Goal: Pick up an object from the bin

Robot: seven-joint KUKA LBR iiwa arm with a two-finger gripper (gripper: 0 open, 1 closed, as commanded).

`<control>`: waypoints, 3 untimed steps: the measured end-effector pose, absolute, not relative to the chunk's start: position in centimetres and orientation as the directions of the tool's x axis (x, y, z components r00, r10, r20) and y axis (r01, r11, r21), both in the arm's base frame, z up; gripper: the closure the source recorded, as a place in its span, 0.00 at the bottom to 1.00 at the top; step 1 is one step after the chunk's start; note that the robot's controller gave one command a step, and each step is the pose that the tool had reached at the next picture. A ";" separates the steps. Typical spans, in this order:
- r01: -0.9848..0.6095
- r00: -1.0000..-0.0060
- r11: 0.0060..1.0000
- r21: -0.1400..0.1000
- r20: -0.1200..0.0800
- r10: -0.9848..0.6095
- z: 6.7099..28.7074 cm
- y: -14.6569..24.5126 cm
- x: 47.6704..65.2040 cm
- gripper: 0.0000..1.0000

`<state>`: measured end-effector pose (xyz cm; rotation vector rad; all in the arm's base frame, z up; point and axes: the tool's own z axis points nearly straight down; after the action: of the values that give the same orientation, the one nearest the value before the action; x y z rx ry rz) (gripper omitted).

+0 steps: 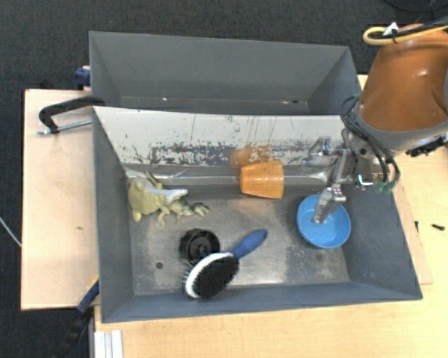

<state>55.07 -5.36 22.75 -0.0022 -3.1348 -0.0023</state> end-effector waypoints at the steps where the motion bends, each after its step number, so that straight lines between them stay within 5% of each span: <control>1: 0.026 -1.000 1.000 -0.001 -0.008 0.026 7.2 -10.9 53.6 0.00; 3: 0.028 -1.000 1.000 -0.001 -0.006 0.028 7.6 -10.9 53.9 0.00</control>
Offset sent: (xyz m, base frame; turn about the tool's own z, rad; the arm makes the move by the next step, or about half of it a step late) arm -0.0173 -0.0536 -0.1575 0.0207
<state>53.91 -10.86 7.58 -0.0434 -3.1475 0.0013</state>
